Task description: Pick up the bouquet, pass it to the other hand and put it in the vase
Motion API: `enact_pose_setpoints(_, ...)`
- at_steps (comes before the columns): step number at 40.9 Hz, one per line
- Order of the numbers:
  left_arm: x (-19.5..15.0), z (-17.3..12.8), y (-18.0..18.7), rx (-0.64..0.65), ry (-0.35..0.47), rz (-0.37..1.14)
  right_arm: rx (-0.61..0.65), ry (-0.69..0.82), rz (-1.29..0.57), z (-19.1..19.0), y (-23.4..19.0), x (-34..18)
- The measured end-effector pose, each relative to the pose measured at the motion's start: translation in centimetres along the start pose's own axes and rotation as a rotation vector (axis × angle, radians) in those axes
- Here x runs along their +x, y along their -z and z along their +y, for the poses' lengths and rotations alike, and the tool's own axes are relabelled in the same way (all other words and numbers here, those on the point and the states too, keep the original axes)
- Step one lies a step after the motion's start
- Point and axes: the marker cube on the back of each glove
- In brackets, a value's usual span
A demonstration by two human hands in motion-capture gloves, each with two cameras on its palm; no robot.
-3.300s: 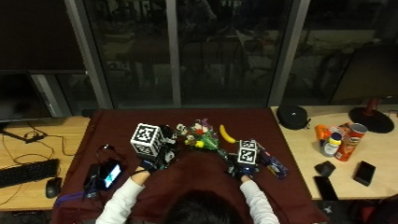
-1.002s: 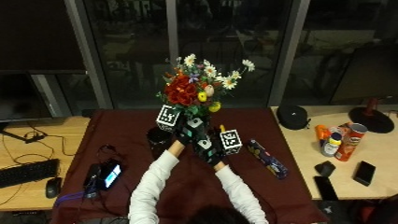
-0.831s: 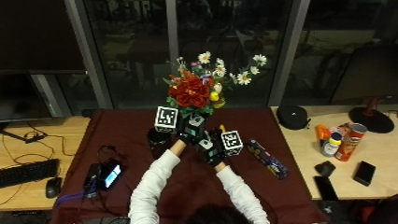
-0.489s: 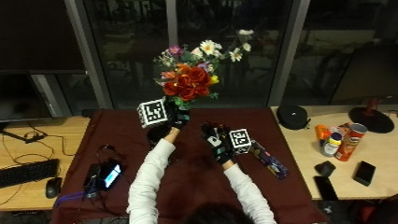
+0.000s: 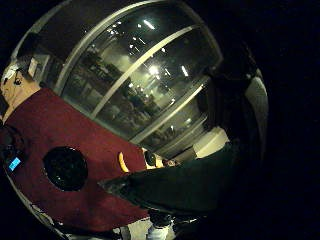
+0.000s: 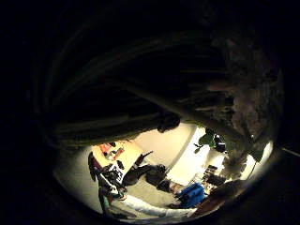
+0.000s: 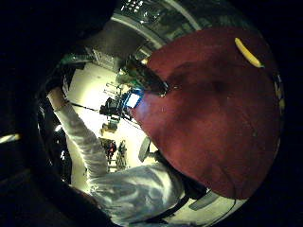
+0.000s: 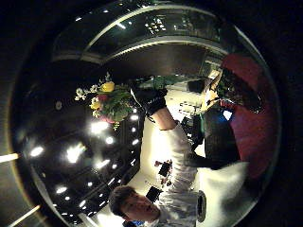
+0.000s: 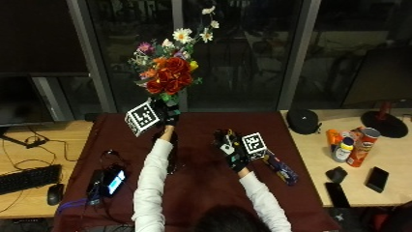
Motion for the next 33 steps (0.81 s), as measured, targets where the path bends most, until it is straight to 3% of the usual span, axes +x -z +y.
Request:
enact_pose_setpoints(13, -2.6, -0.6, 0.9, 0.088, -0.02, -0.122, -0.023, -0.039, 0.036, 0.2, 0.5, 2.4)
enact_pose_setpoints(33, -6.3, -0.6, 0.9, 0.059, 0.037, -0.183, -0.023, -0.101, 0.05, 1.1, 1.2, 3.9)
